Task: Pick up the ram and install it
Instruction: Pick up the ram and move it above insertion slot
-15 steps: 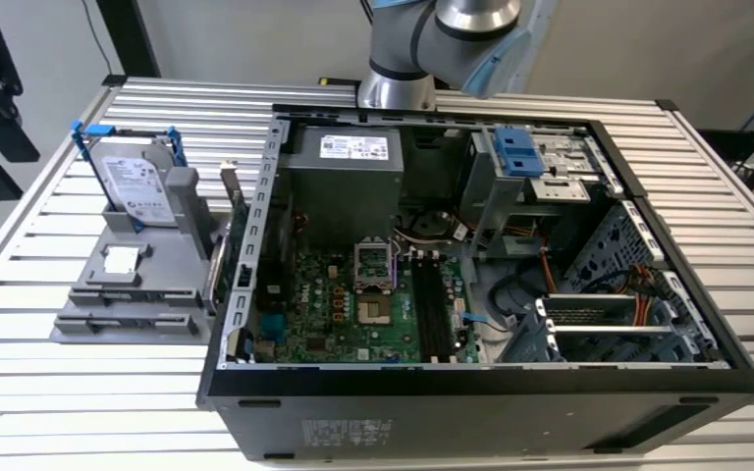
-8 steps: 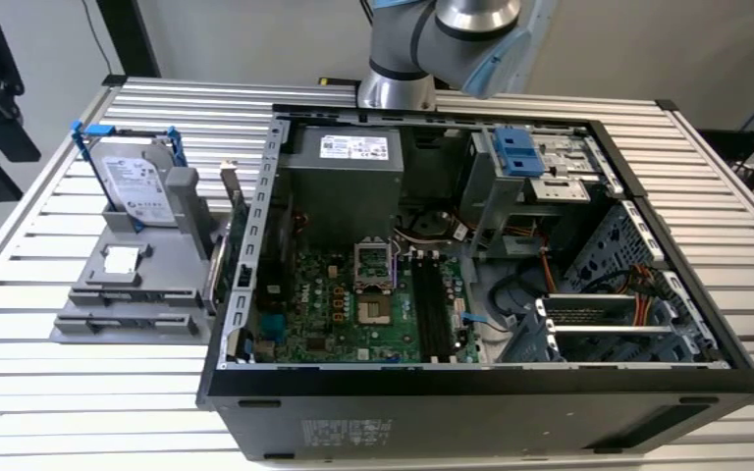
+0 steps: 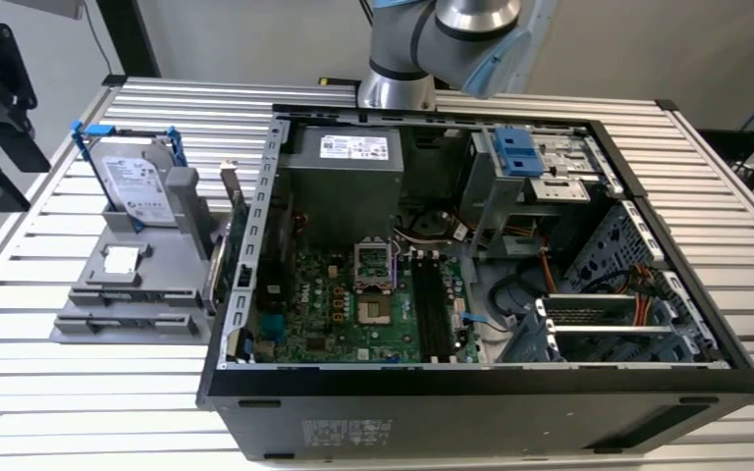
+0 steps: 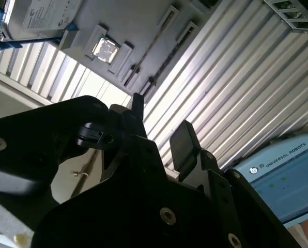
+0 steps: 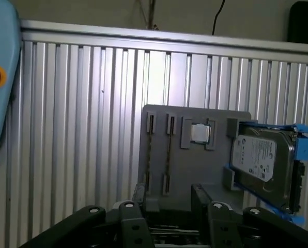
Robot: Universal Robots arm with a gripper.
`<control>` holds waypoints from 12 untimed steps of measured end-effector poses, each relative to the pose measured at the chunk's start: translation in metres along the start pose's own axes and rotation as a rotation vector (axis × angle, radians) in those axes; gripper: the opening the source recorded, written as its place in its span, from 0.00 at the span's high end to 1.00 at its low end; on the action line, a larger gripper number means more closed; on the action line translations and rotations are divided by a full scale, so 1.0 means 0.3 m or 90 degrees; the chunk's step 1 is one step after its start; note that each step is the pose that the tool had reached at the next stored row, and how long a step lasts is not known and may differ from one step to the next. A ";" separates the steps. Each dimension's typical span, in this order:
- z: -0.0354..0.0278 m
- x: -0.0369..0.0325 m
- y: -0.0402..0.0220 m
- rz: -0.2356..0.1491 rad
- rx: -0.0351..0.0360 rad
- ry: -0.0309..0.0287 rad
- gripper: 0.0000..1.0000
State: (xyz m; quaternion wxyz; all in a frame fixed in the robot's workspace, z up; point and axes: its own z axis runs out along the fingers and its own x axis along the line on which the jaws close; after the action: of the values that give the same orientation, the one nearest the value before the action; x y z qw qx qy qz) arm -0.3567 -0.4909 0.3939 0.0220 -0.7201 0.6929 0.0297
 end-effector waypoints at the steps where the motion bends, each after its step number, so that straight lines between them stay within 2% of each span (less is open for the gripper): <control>1: 0.006 0.000 0.000 0.000 0.0001 0.0000 0.00; 3: 0.015 0.001 -0.001 0.001 0.0000 0.0000 0.00; 8: 0.021 0.002 -0.001 0.001 0.0002 -0.0001 0.00; 12: 0.042 0.003 -0.005 0.002 0.0001 0.0000 0.00</control>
State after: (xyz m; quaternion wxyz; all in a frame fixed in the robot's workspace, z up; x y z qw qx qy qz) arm -0.3553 -0.4909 0.3812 0.0221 -0.7192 0.6938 0.0297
